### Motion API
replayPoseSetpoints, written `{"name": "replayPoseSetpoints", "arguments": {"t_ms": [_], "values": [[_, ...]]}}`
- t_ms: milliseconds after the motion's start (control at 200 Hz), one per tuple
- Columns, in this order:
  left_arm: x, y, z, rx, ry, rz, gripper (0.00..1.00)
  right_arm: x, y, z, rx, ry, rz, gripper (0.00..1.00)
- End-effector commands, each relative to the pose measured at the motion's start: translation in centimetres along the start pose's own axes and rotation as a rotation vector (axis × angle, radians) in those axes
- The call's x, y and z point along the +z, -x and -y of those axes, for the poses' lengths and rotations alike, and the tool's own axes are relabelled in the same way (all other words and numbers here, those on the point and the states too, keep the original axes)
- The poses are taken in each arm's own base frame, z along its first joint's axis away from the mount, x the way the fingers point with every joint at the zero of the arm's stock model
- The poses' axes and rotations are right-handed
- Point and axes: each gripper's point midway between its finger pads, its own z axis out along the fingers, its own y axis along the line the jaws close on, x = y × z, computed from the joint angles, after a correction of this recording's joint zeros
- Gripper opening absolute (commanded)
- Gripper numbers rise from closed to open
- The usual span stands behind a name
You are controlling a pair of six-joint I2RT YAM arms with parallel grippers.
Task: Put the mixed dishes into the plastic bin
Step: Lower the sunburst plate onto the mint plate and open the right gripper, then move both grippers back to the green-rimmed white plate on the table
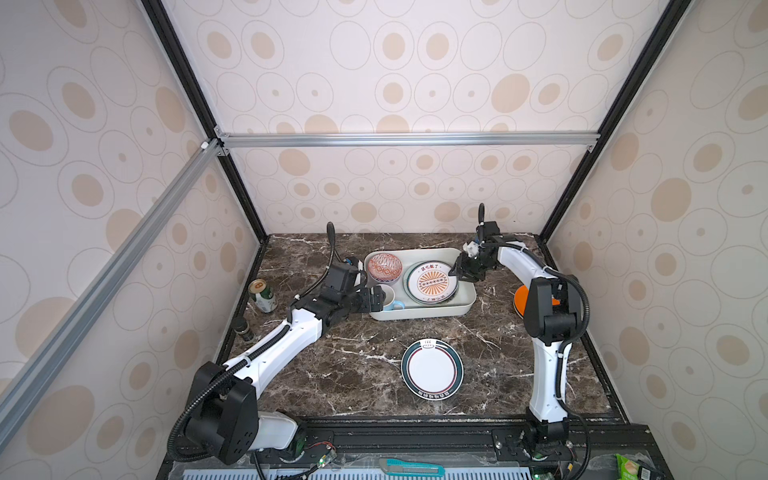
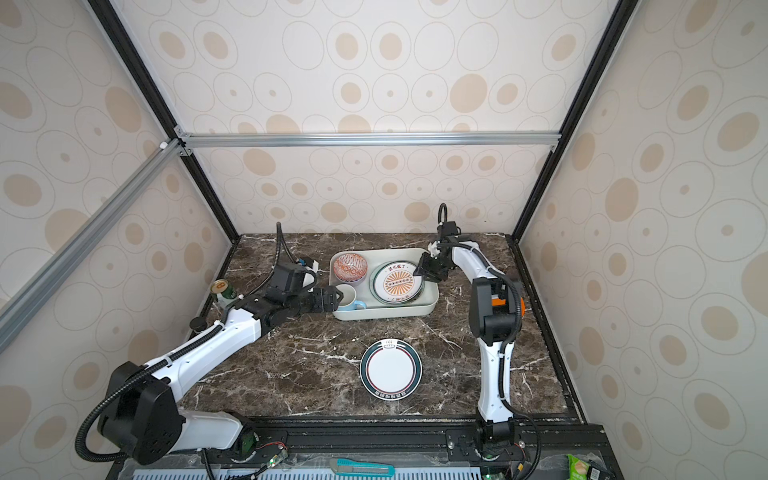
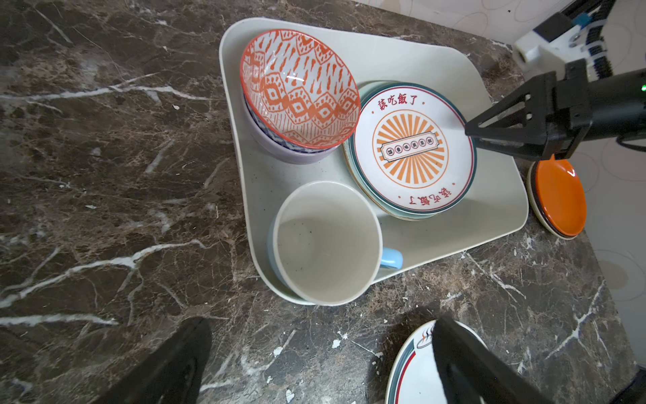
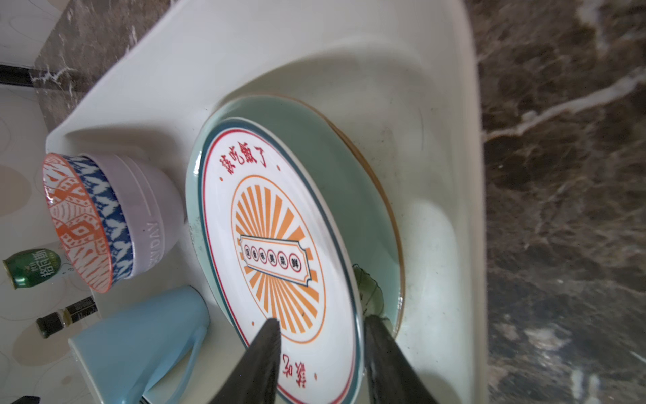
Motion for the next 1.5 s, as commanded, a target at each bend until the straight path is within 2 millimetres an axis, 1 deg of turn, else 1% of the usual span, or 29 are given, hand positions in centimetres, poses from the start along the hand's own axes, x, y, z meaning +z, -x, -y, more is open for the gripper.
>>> {"name": "replayPoseSetpoints", "arguments": {"t_ms": [0, 55, 185, 250, 325, 380, 455, 520, 585, 665, 805, 870, 885, 915, 955, 990, 1070, 1175, 1280, 1375, 1495], "values": [[-0.8, 0.5, 0.2, -0.011, -0.019, 0.030, 0.99, -1.4, -0.7, -0.1, -0.016, -0.023, -0.005, 0.47], [-0.8, 0.2, 0.1, -0.014, -0.022, 0.027, 0.99, -1.6, -0.9, 0.0, -0.018, -0.030, -0.008, 0.48], [-1.1, -0.6, 0.1, -0.024, -0.035, 0.018, 0.99, -3.0, -1.3, -0.3, -0.029, -0.043, 0.008, 0.50], [-1.4, -0.9, 0.1, -0.029, -0.044, 0.015, 0.99, -4.2, -1.5, -0.7, -0.038, -0.049, 0.026, 0.49], [-1.8, -1.5, 0.2, -0.041, -0.063, 0.009, 0.99, -6.0, -1.9, -1.3, -0.052, -0.048, 0.056, 0.48], [-2.0, -2.3, 0.5, -0.053, -0.087, -0.001, 0.98, -7.4, -2.5, -1.9, -0.062, -0.041, 0.076, 0.48], [-2.4, -3.5, 1.0, -0.060, -0.119, -0.014, 0.96, -9.1, -3.9, -2.7, -0.077, -0.035, 0.090, 0.47], [-2.7, -5.0, 1.2, -0.056, -0.122, -0.037, 0.92, -10.4, -5.6, -3.1, -0.089, -0.033, 0.100, 0.47], [-2.9, -6.6, 1.6, -0.051, -0.130, -0.059, 0.88, -11.2, -7.6, -3.4, -0.100, -0.029, 0.102, 0.47], [-3.1, -8.8, 2.1, -0.042, -0.136, -0.085, 0.82, -11.7, -10.6, -3.2, -0.108, -0.029, 0.097, 0.47], [-3.1, -13.5, 3.1, -0.019, -0.138, -0.148, 0.69, -11.6, -16.3, -2.4, -0.118, -0.028, 0.078, 0.46], [-3.1, -15.4, 3.6, -0.015, -0.151, -0.172, 0.60, -11.5, -18.6, -1.5, -0.118, -0.048, 0.074, 0.45], [-3.1, -15.8, 3.8, -0.013, -0.154, -0.176, 0.58, -11.2, -19.6, -1.8, -0.136, -0.045, 0.062, 0.45], [-3.0, -16.6, 3.9, -0.011, -0.156, -0.183, 0.54, -11.0, -20.8, -1.5, -0.142, -0.047, 0.049, 0.45], [-3.0, -17.5, 4.1, -0.009, -0.158, -0.189, 0.49, -10.9, -22.0, -1.3, -0.144, -0.045, 0.046, 0.45], [-2.9, -18.2, 4.2, -0.004, -0.158, -0.196, 0.44, -10.5, -23.1, -0.7, -0.142, -0.049, 0.037, 0.45], [-2.5, -19.9, 4.3, 0.011, -0.149, -0.215, 0.38, -9.8, -25.2, 0.7, -0.132, -0.053, 0.026, 0.45], [-1.8, -21.8, 4.7, 0.027, -0.144, -0.244, 0.32, -8.9, -27.2, 2.3, -0.110, -0.049, 0.019, 0.45], [-1.4, -22.7, 5.7, 0.039, -0.155, -0.253, 0.30, -8.0, -28.9, 3.4, -0.092, -0.037, -0.005, 0.45], [-1.1, -22.9, 6.5, 0.045, -0.160, -0.250, 0.30, -7.6, -29.8, 4.2, -0.088, -0.045, -0.013, 0.45], [-0.7, -22.6, 7.1, 0.052, -0.156, -0.241, 0.30, -7.4, -30.1, 4.5, -0.088, -0.035, -0.004, 0.46]]}}
